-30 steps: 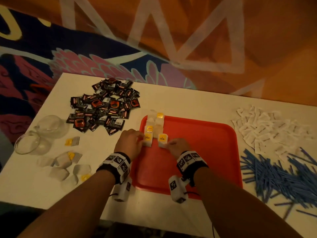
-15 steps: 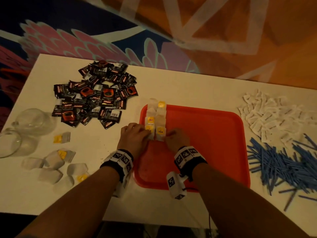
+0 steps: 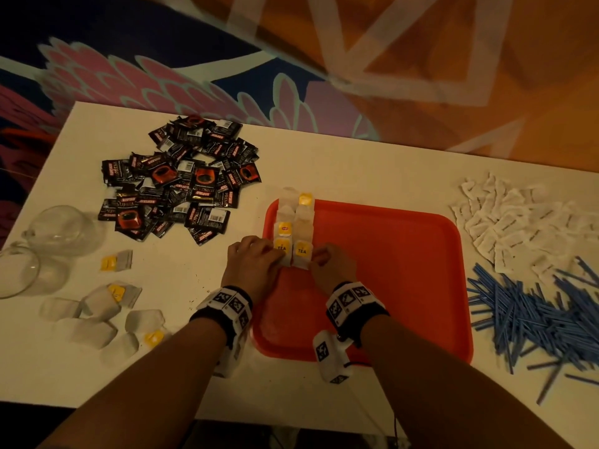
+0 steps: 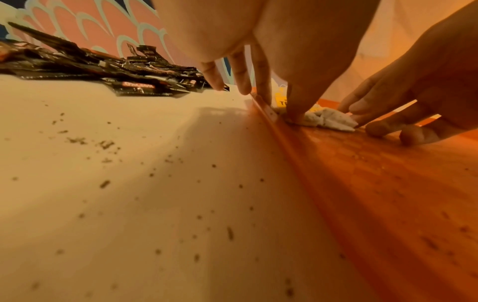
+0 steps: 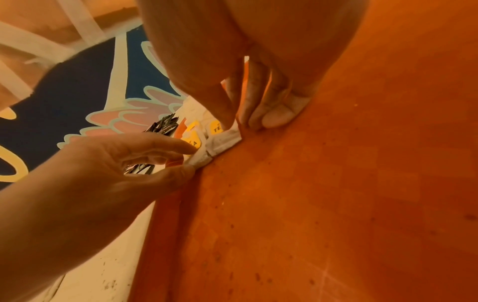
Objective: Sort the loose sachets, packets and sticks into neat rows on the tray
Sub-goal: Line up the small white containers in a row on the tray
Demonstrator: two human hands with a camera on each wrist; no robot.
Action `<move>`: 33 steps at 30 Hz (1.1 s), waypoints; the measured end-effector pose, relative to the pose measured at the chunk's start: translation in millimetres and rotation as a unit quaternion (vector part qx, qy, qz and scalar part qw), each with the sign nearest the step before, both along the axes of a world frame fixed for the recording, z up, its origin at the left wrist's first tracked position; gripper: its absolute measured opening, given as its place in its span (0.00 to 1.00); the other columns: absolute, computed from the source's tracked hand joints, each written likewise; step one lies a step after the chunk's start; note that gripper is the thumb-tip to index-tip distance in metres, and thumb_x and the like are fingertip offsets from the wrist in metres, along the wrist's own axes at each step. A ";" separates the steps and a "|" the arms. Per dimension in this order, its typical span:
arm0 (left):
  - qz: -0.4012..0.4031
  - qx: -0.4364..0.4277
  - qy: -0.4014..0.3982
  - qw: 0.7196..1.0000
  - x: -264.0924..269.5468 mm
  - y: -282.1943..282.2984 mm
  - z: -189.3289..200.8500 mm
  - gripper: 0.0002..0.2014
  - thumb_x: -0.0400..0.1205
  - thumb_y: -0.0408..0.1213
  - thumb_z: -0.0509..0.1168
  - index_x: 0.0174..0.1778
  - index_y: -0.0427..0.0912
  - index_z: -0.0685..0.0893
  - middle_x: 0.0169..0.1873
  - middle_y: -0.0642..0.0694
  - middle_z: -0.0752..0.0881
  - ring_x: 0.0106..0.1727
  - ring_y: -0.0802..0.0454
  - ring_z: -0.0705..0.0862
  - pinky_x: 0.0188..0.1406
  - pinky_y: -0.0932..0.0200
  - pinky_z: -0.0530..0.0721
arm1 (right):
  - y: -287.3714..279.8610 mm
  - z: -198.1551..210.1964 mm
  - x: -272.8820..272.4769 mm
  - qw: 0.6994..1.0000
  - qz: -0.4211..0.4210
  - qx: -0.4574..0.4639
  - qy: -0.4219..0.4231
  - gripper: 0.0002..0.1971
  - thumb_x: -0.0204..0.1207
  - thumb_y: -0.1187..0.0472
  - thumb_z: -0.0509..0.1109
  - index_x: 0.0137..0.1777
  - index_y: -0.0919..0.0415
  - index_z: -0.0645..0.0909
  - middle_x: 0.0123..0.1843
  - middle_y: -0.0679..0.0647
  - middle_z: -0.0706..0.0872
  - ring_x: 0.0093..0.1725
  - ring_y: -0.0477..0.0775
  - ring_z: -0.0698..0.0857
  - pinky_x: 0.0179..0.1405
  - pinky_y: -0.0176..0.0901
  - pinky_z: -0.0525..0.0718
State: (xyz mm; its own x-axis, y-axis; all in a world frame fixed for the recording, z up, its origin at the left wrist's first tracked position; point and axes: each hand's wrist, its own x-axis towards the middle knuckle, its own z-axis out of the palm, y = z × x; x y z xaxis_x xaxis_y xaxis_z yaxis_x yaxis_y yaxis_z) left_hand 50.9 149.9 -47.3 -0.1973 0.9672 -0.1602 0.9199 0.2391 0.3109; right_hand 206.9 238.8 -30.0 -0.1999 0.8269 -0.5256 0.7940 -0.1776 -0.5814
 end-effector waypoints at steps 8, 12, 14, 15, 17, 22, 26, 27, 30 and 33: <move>0.018 -0.005 -0.041 0.999 -1.7 -4.7 7.1 0.15 0.85 0.46 0.65 0.67 0.53 0.86 0.69 0.50 0.82 0.74 0.43 0.71 0.71 0.43 0.64 | -1.3 5.2 0.5 1.000 0.001 -0.010 0.024 0.12 0.79 0.64 0.71 0.61 0.54 0.83 0.56 0.50 0.87 0.56 0.50 0.85 0.57 0.43 0.85; 0.055 0.001 -0.058 0.997 -4.3 -11.6 18.4 0.16 0.85 0.45 0.64 0.68 0.53 0.84 0.69 0.51 0.81 0.73 0.46 0.70 0.70 0.45 0.65 | -0.2 11.1 4.4 1.000 0.007 -0.011 0.019 0.11 0.79 0.62 0.72 0.61 0.54 0.82 0.54 0.47 0.85 0.54 0.47 0.83 0.54 0.41 0.84; 0.063 -0.004 -0.063 0.996 -4.2 -16.7 26.1 0.17 0.86 0.44 0.63 0.71 0.53 0.82 0.68 0.51 0.81 0.73 0.47 0.70 0.70 0.47 0.65 | -1.4 14.1 4.8 1.000 0.018 -0.012 0.022 0.11 0.79 0.63 0.70 0.61 0.54 0.82 0.55 0.48 0.85 0.55 0.49 0.83 0.51 0.39 0.82; 0.067 -0.009 -0.066 0.996 -4.1 -20.1 29.8 0.17 0.87 0.43 0.61 0.72 0.53 0.81 0.68 0.51 0.80 0.73 0.47 0.70 0.70 0.47 0.65 | -3.0 16.6 4.4 0.999 0.021 -0.015 0.029 0.11 0.79 0.64 0.69 0.60 0.54 0.82 0.55 0.48 0.85 0.55 0.49 0.83 0.48 0.38 0.82; 0.088 -0.008 -0.079 0.993 -4.4 -27.9 36.0 0.17 0.87 0.42 0.60 0.72 0.53 0.81 0.68 0.50 0.80 0.72 0.46 0.71 0.70 0.47 0.66 | -6.9 20.9 2.7 0.998 0.020 -0.028 0.047 0.12 0.78 0.66 0.68 0.60 0.54 0.81 0.55 0.48 0.83 0.52 0.48 0.82 0.41 0.35 0.80; 0.156 -0.027 -0.081 0.984 -16.5 -61.3 39.4 0.17 0.86 0.40 0.62 0.71 0.50 0.81 0.68 0.49 0.79 0.70 0.47 0.74 0.69 0.49 0.70 | -20.7 27.6 -9.5 0.994 0.088 -0.022 0.061 0.09 0.80 0.62 0.66 0.59 0.54 0.81 0.51 0.48 0.82 0.44 0.45 0.80 0.32 0.32 0.74; 0.238 -0.042 -0.068 0.968 -36.8 -101.8 37.3 0.19 0.83 0.39 0.64 0.71 0.47 0.81 0.67 0.44 0.79 0.68 0.41 0.75 0.65 0.47 0.75 | -37.2 29.3 -27.5 0.989 0.131 -0.025 0.068 0.09 0.80 0.62 0.65 0.55 0.52 0.84 0.53 0.48 0.85 0.52 0.53 0.85 0.46 0.41 0.84; 0.255 -0.060 -0.059 0.963 -42.6 -112.7 36.9 0.20 0.83 0.40 0.65 0.72 0.48 0.80 0.68 0.44 0.77 0.69 0.41 0.74 0.65 0.46 0.75 | -41.6 29.6 -32.7 0.986 0.147 -0.018 0.073 0.08 0.80 0.62 0.66 0.54 0.52 0.85 0.51 0.48 0.86 0.51 0.52 0.85 0.45 0.39 0.83; 0.289 -0.145 -0.021 0.946 -58.8 -145.4 37.1 0.25 0.82 0.47 0.66 0.77 0.53 0.75 0.76 0.43 0.70 0.75 0.39 0.69 0.69 0.42 0.75 | -54.9 30.7 -48.8 0.982 0.164 -0.010 0.094 0.06 0.77 0.64 0.71 0.52 0.54 0.86 0.46 0.47 0.86 0.42 0.42 0.82 0.37 0.29 0.76; 0.340 -0.207 -0.013 0.917 -70.6 -173.1 36.6 0.33 0.79 0.62 0.66 0.80 0.59 0.68 0.81 0.43 0.60 0.79 0.36 0.63 0.70 0.39 0.72 | -67.4 31.9 -65.9 0.978 0.171 -0.050 0.107 0.08 0.75 0.65 0.74 0.52 0.55 0.85 0.49 0.52 0.88 0.49 0.49 0.86 0.43 0.35 0.81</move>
State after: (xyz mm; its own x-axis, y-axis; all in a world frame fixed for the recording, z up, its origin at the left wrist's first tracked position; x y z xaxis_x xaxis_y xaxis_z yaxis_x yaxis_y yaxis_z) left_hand -19.8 -23.2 -10.7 -0.7233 0.4769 -0.4994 0.5078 0.8574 0.0834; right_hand 140.9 171.4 1.9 -0.5701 0.6389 -0.5165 0.6790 0.0125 -0.7340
